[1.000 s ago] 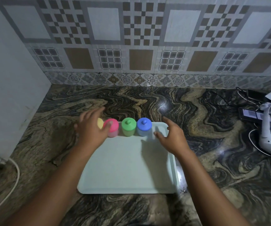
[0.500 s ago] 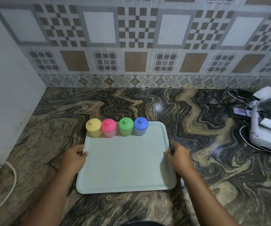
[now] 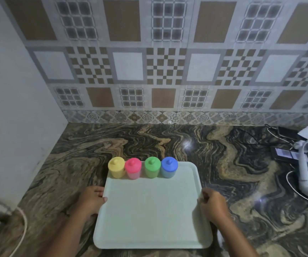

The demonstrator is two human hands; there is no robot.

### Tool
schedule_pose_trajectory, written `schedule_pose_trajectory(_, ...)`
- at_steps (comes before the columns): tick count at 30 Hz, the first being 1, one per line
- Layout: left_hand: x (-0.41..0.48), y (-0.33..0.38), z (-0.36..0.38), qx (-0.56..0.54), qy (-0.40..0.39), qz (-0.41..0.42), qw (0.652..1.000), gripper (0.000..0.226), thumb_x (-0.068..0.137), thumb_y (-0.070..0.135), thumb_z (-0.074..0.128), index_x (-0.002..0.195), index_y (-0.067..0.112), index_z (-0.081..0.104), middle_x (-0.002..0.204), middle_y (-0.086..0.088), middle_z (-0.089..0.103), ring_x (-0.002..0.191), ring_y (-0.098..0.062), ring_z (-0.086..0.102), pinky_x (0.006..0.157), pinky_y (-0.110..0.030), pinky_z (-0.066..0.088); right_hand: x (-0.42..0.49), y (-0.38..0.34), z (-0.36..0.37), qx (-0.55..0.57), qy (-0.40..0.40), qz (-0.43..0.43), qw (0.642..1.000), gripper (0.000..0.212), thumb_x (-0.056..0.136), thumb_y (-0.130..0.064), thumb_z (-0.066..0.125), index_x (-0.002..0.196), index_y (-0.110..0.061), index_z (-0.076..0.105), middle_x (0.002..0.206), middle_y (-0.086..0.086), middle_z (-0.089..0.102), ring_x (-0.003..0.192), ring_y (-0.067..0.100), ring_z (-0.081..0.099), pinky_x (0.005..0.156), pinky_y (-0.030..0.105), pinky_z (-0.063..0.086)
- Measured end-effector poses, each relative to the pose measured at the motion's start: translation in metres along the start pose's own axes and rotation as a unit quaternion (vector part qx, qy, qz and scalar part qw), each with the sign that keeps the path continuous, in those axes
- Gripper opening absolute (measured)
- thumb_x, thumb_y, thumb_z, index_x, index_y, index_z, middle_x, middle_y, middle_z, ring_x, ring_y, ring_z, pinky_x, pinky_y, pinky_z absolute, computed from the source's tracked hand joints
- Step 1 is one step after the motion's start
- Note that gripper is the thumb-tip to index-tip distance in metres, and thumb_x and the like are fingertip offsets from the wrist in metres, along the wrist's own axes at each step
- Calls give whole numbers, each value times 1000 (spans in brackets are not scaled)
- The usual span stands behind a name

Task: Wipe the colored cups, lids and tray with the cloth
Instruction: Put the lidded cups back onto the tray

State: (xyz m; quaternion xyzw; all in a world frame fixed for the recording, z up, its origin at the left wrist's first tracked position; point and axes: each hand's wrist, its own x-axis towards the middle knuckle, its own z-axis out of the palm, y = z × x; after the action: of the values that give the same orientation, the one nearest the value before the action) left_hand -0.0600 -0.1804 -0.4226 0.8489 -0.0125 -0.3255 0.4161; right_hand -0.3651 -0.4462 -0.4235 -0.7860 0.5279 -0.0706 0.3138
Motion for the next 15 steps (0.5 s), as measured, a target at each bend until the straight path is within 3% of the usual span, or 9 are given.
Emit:
schedule_pose_trajectory(3,3,15,-1,-2,3,12,1000,33,81,-10,70,111,3,63,101,-13,69,95,-34,68,81,-57,58,10,-7,-7,9,-6,-7,1000,12,78,-10,66,71,-6,58,63,5,61,67,27,60,64,36,49)
schedule_pose_trajectory(8,21,61,-7,2,-1,31,1000,30,82,-7,71,105,10,63,105,-10,67,97,-32,67,71,-51,61,44,-32,-24,16,18,-26,999,29,75,-8,69,59,-9,45,53,3,46,57,23,44,58,33,41)
schedule_pose_trajectory(13,55,110,-5,7,4,68,998,31,84,-6,70,113,2,62,106,-13,67,93,-31,67,66,-43,60,87,-64,-34,15,22,-23,999,5,78,-8,68,78,-3,69,76,15,70,78,33,65,70,35,50)
schedule_pose_trajectory(15,71,126,-1,14,8,73,997,31,84,-5,70,113,3,63,107,-13,66,94,-30,66,67,-43,59,106,-75,-36,14,21,-15,1000,12,81,-6,67,90,-4,75,87,19,73,87,34,67,77,35,50)
